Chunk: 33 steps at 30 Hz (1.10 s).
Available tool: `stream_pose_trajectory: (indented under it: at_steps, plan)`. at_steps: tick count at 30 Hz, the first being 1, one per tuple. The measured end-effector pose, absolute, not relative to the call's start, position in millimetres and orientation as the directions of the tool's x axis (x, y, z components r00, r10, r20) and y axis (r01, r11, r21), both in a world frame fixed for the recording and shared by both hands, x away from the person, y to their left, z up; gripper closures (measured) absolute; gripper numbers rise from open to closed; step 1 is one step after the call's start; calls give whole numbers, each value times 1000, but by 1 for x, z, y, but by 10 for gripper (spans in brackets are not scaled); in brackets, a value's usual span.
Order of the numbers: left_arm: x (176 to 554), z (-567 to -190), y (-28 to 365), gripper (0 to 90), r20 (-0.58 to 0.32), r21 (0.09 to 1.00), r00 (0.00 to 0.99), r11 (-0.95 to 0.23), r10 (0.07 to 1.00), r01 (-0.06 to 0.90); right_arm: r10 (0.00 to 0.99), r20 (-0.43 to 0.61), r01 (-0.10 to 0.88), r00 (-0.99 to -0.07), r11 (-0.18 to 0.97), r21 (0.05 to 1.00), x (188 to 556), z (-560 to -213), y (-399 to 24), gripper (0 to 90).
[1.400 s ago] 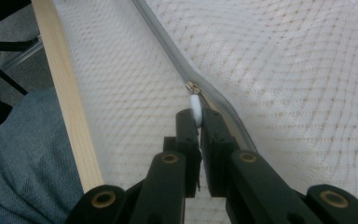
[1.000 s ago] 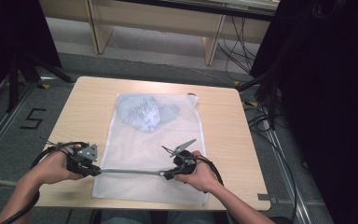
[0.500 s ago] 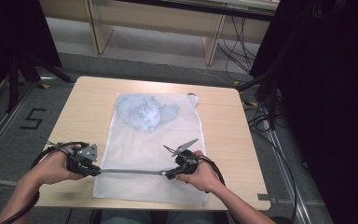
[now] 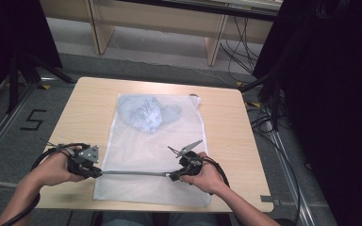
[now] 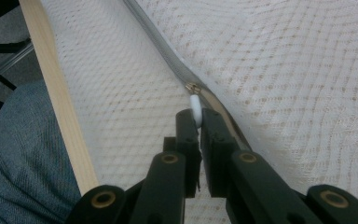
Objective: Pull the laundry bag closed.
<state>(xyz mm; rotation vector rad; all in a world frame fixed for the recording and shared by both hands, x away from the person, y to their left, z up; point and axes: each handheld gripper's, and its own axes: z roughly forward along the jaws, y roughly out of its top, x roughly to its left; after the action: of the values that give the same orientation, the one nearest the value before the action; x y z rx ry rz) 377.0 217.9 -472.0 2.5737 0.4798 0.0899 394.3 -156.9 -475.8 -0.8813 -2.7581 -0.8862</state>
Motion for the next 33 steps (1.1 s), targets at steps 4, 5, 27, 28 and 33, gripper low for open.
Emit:
stream_pose_trajectory:
  at_steps: [4, 5, 27, 28, 33]
  plan:
    - [377, -472, 218, 827, -28, 501, 935, -804, 353, 319, 499, 273, 564, -823, 658, 499, 394, -476, -157, 871]
    - [377, -472, 218, 827, -30, 502, 935, -803, 355, 321, 497, 276, 564, -823, 658, 498, 394, -476, -157, 871]
    - [378, -473, 218, 827, -32, 504, 936, -803, 351, 318, 506, 311, 593, -805, 654, 470, 396, -477, -167, 871]
    - [378, -473, 218, 827, -30, 506, 936, -802, 351, 317, 516, 293, 591, -805, 650, 478, 396, -477, -167, 871]
    - [377, -473, 218, 827, -35, 509, 932, -797, 360, 327, 502, 301, 584, -811, 653, 482, 397, -477, -168, 871]
